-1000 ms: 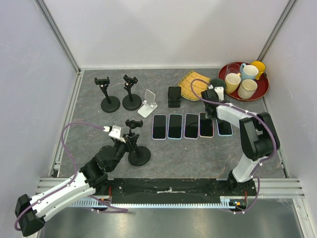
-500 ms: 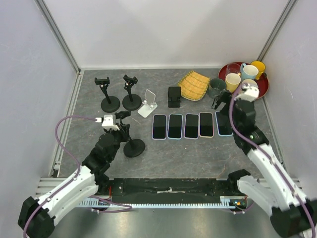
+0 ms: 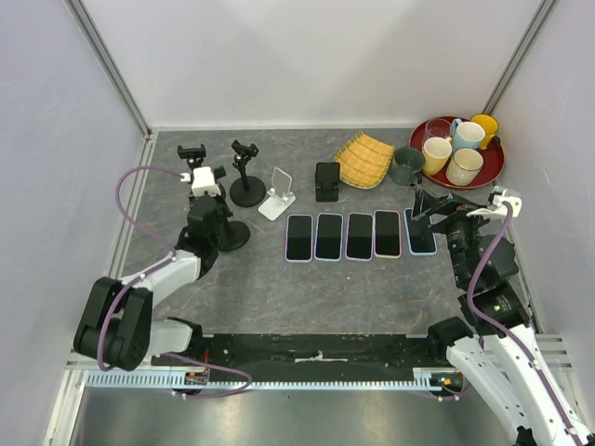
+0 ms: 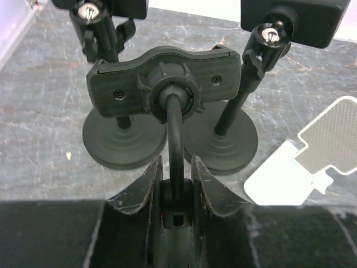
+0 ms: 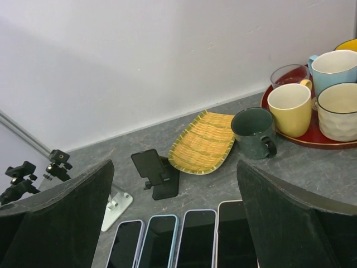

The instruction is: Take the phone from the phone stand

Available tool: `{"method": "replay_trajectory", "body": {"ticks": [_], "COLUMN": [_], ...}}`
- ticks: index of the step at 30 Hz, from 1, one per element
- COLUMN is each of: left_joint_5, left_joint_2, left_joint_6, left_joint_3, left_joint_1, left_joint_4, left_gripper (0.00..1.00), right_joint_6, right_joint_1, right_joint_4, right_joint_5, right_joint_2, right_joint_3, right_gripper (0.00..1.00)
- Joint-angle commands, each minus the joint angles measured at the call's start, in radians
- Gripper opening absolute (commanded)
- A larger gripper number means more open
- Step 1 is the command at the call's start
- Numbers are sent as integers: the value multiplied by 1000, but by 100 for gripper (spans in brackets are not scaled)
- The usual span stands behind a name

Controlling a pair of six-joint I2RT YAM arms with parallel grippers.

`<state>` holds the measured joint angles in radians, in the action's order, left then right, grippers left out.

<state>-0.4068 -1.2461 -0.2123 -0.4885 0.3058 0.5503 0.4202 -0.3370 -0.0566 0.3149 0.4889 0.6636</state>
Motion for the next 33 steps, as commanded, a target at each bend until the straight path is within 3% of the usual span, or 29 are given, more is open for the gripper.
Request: {"method": "replay_trajectory", "body": {"ticks": [1,4,10,19,29,33], "left_joint_5": [34,72,82,95,122,134], "left_joint_2": [-70,-101,-99,36,367,551], "left_joint_6": [181,211,174,15,-108,-107], "left_joint_3": [-67,-90,-65,-22,-51,-48], "left_joint_1": [-14,-13,-14,-13,-11,-13], "left_joint_4": [169,172,178,27,-340,-377], "left_gripper": [8,11,25,60,79,90], "right_joint_6": [-21,-24,-29,-55,-159,-221], "right_joint_1": [-30,-36,-40,-45,-51,-71], "right_joint_4": [28,23,5,-58,-143,-152], "right_joint_5": [35,39,33,32,101,180], "right_joint_2": [-26,-36,-41,-67,-101,-124], "right_joint_3": [4,7,25,65,126,130], "right_gripper": [98,98,98,98,98,98]}}
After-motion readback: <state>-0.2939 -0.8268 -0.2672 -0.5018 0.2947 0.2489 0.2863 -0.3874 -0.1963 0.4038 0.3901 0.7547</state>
